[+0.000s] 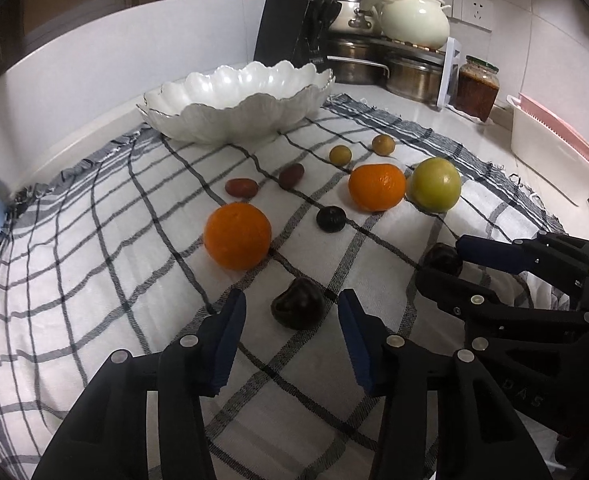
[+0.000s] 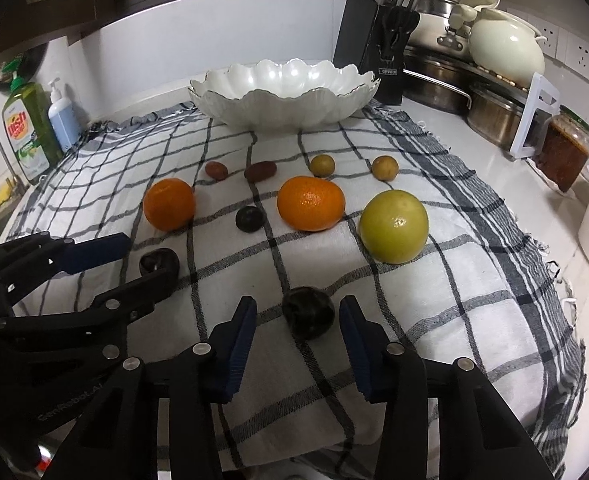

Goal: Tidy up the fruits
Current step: 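Lower the left tool onto a dark plum and close it while the right tool grasps another dark plum, then lift the held plums with both tools and carry them over the white bowl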

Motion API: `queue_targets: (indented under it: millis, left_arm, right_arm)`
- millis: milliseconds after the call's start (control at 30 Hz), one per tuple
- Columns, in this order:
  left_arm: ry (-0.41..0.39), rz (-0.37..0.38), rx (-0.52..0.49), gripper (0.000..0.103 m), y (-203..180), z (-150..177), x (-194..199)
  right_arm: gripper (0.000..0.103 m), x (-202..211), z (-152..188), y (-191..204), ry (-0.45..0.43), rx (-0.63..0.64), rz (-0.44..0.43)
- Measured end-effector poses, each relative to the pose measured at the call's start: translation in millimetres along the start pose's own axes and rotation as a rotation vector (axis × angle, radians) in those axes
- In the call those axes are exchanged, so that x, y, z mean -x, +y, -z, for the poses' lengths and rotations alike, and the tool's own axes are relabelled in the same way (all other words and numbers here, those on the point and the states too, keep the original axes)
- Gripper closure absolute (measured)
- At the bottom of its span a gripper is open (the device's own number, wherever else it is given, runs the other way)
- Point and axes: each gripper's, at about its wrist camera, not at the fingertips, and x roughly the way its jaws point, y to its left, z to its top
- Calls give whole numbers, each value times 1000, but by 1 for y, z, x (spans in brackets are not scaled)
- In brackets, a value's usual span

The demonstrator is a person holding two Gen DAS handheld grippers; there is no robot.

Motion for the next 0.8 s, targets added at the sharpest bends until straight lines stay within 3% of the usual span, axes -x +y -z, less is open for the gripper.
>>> queue_targets:
  millis: [267,400,800]
  left_arm:
    - [32,42,14,64,2,-1,-10]
    - [49,58,28,73,5,-1,-14]
    - [-4,64,0,74,9,-7,8]
  right_arm:
    - [64,-7,-1,-1,8,4,29]
    - [74,-11,-2,-3,20,-5,36]
    - [74,7,-9,0,-17,-28,48]
